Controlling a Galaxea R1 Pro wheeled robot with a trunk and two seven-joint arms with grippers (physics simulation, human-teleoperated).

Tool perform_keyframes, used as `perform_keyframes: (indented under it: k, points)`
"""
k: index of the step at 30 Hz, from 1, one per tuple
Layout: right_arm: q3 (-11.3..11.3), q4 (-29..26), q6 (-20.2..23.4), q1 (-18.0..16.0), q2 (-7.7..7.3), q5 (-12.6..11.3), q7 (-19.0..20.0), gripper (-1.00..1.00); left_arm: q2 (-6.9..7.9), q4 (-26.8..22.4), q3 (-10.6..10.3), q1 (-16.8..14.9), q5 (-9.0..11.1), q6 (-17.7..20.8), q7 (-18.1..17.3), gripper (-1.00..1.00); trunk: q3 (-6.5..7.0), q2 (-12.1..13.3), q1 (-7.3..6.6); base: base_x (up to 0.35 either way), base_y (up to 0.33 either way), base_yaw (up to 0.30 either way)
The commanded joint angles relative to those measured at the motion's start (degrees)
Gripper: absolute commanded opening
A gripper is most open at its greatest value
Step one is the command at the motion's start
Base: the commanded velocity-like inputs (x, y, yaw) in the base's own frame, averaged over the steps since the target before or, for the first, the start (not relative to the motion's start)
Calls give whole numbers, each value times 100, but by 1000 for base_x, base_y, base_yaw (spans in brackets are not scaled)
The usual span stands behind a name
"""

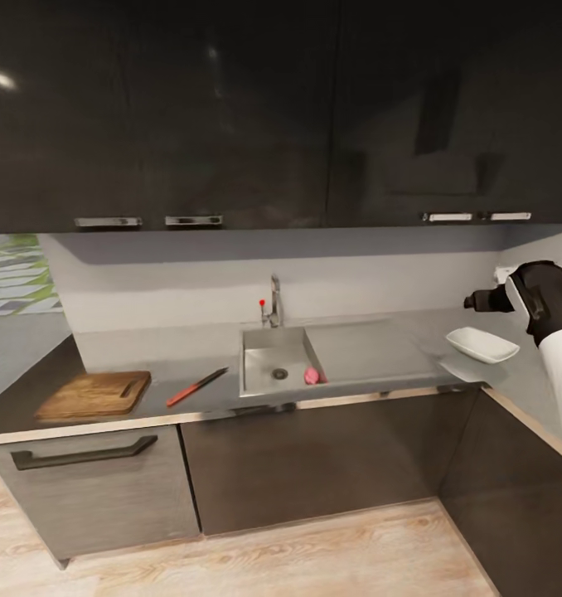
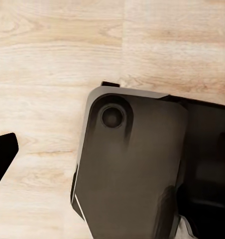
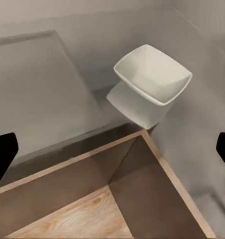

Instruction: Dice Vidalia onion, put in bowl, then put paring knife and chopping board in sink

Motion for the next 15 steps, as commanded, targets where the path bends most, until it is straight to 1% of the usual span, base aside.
perform_keyframes:
  k: [1,4,5,8,10,15]
  points:
    - [7,21,20,1,-4,80,59,100,0,0,-1,1,23,-14,1,100,-1,-3,5,268,-203,0]
    - [7,133,11,-1,-30,121,61,100,-1,0,-1,1,23,-14,1,100,-1,-3,5,242,-238,0]
    - [-26,165,-22,23,-64,156,94,100,30,33,6,10,40,-47,-33,100,-1,-3,5,0,0,0]
    - [-101,215,-119,23,-158,277,190,100,18,86,2,10,40,-49,-38,100,-1,-3,5,0,0,0]
    - [-42,150,-141,23,-91,339,254,100,13,83,1,10,40,-49,-37,100,-1,-3,5,0,0,0]
    - [118,-5,-33,23,72,477,92,100,9,99,5,10,40,-49,-36,100,-1,-3,5,0,0,0]
